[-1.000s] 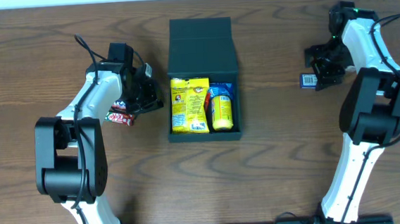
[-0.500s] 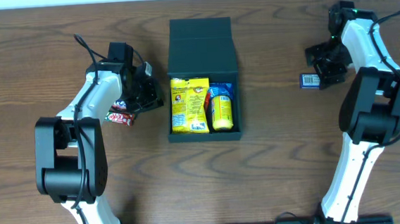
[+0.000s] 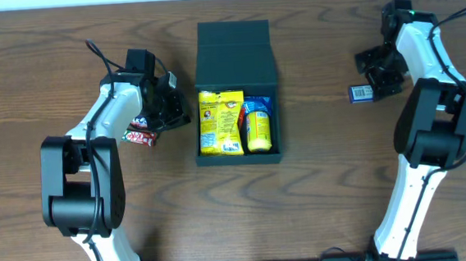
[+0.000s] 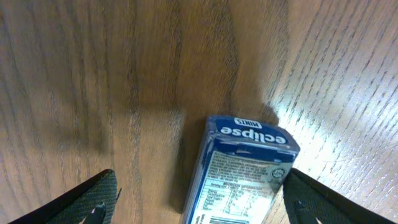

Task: Pack container
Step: 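Grasp the blue eclipse mints tin with the right gripper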

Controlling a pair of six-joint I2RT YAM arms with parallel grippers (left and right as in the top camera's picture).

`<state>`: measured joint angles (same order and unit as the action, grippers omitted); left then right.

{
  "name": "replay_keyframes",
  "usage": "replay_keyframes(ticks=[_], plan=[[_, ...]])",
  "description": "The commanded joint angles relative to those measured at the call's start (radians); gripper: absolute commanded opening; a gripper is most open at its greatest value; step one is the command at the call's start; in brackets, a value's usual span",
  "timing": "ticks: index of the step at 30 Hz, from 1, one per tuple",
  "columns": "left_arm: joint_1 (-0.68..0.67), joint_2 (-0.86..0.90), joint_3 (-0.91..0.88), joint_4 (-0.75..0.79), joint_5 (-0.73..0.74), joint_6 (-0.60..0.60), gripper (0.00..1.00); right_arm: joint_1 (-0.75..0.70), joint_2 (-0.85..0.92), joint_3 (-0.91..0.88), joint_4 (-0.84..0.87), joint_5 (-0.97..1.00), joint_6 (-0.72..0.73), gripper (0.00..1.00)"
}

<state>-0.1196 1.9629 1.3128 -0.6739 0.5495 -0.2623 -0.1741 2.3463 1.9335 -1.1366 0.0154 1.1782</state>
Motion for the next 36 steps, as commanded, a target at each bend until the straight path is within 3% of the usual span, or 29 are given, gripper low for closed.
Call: replay_keyframes(ticks=[1,16,25,32,36], plan=[[0.002,0.004,-0.004,-0.001,-0.010,-0.001,0.06,0.015,0.012,0.000,-0.002,0.022,-0.010,0.85],[0.002,0.004,-0.004,-0.001,-0.010,-0.001,0.06,0.027,0.012,-0.050,-0.004,0.014,-0.010,0.76],[0.002,0.004,-0.004,-0.002,-0.010,-0.001,0.06,0.027,0.012,-0.081,0.000,0.014,-0.016,0.63],[0.002,0.004,-0.004,-0.002,-0.010,-0.001,0.06,0.027,0.012,-0.080,-0.009,0.006,-0.058,0.47],[0.002,0.004,-0.004,-0.002,-0.010,-0.001,0.06,0.027,0.012,-0.067,-0.024,-0.027,-0.123,0.30]])
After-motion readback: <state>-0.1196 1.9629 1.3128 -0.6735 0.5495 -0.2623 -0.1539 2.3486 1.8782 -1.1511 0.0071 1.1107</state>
